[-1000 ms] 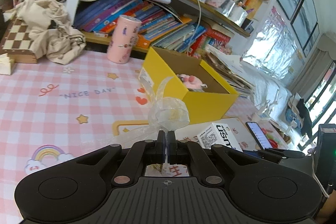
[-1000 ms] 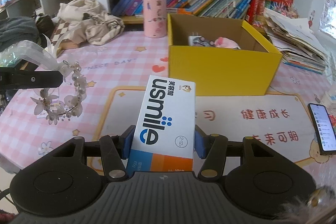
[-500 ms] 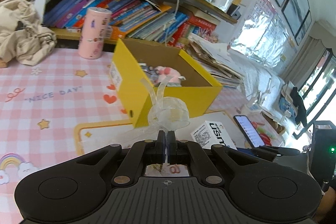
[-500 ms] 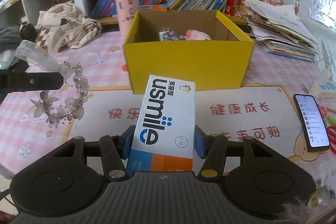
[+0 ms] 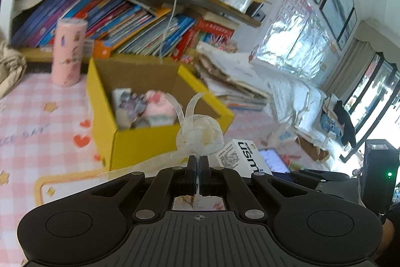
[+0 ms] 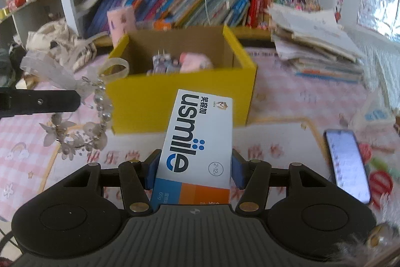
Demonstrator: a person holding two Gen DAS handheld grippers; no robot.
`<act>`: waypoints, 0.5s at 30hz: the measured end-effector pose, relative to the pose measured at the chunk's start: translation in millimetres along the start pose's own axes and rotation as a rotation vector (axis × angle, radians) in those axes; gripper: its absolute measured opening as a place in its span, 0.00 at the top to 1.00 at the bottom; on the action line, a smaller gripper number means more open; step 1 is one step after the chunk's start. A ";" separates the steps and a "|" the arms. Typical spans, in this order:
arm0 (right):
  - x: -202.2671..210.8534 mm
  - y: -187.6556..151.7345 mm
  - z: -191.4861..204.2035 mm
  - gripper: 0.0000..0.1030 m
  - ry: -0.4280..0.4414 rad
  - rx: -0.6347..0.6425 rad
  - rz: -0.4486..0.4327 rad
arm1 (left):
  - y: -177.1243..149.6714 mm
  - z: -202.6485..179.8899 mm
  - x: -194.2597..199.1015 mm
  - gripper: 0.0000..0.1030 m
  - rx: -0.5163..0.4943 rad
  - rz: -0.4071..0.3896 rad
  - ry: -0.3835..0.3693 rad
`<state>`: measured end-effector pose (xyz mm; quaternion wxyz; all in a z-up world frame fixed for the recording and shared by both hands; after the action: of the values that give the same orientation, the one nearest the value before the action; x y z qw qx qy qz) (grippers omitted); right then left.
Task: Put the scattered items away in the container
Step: 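Lift the Usmile box with the right tool while the left carries the hair band toward the yellow box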
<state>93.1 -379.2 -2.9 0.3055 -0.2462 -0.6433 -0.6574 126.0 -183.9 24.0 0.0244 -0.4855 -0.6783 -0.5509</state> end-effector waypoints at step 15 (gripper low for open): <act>-28.2 109.6 -26.0 0.48 0.160 0.127 -0.188 | 74.1 -1.4 -37.3 1.00 0.015 -0.119 0.154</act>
<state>193.2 -401.1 51.8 0.3077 -0.1117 -0.6775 -0.6587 195.8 -214.4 57.1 0.0474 -0.4003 -0.7061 -0.5822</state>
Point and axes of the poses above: each gripper's, at about its wrist camera, not at the fingertips, and x roughly against the way its jaws point, z to its left, y to its top, the point moved 3 cm from there along -x, roughly the way its jaws point, and after that the axes turned 5 degrees about z, right-handed, at the moved point
